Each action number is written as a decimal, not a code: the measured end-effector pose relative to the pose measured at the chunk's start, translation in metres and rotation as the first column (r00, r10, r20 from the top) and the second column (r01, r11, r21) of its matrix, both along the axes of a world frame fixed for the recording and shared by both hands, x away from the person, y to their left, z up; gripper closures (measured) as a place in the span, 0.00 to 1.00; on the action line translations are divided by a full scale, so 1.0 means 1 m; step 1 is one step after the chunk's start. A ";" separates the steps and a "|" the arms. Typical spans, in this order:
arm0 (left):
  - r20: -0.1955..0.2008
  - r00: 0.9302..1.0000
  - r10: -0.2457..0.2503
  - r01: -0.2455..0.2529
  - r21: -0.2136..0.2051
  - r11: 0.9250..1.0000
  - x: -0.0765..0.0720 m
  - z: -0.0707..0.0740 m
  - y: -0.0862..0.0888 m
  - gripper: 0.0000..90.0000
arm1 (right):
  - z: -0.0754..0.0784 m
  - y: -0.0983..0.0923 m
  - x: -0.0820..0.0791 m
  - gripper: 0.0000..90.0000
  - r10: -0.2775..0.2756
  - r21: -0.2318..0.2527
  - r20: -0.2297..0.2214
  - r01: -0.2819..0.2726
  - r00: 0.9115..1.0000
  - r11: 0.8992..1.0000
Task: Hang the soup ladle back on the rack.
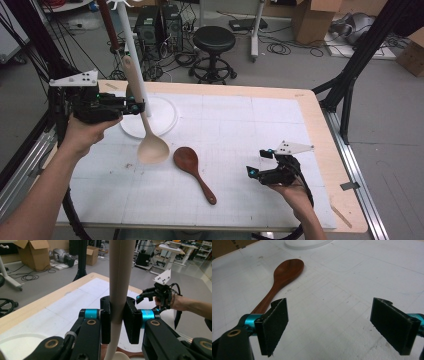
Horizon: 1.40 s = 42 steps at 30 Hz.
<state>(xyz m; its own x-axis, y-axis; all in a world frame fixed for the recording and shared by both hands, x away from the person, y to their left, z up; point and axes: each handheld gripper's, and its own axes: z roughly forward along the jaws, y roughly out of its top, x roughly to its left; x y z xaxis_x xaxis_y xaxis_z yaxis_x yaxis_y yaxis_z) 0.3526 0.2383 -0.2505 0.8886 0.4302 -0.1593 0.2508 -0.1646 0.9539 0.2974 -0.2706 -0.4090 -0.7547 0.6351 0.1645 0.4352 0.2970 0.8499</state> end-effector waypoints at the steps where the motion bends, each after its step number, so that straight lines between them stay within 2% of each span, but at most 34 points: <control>1: 0.000 1.000 0.004 -0.004 -0.003 1.000 0.001 0.002 0.001 0.86 | 0.000 0.000 0.000 0.15 -0.003 0.001 0.002 0.003 1.000 1.000; 11: 0.004 1.000 0.009 -0.009 -0.002 1.000 0.017 0.020 0.010 0.86 | 0.001 -0.002 0.000 0.12 -0.031 -0.002 0.010 0.031 0.999 1.000; 23: -0.003 1.000 0.000 0.000 -0.005 1.000 0.038 0.035 0.018 0.86 | -0.002 -0.007 0.001 0.11 -0.090 -0.003 0.013 0.090 0.996 0.996; 27: -0.013 1.000 0.006 -0.006 -0.006 1.000 0.045 0.037 0.022 0.86 | -0.003 -0.009 0.002 0.08 -0.117 0.003 0.013 0.117 0.993 0.993; 29: -0.016 1.000 0.006 -0.006 -0.005 1.000 0.048 0.038 0.024 0.86 | -0.004 -0.010 0.002 0.01 -0.132 -0.001 0.011 0.132 0.991 0.991; 35: -0.027 1.000 0.009 -0.009 -0.009 1.000 0.059 0.040 0.030 0.86 | -0.004 -0.011 0.002 0.01 -0.141 0.000 0.008 0.141 0.990 0.990; 42: -0.051 0.999 0.009 -0.010 -0.005 1.000 0.072 0.043 0.034 0.86 | -0.007 -0.009 0.004 0.01 -0.122 -0.022 0.003 0.122 0.993 0.992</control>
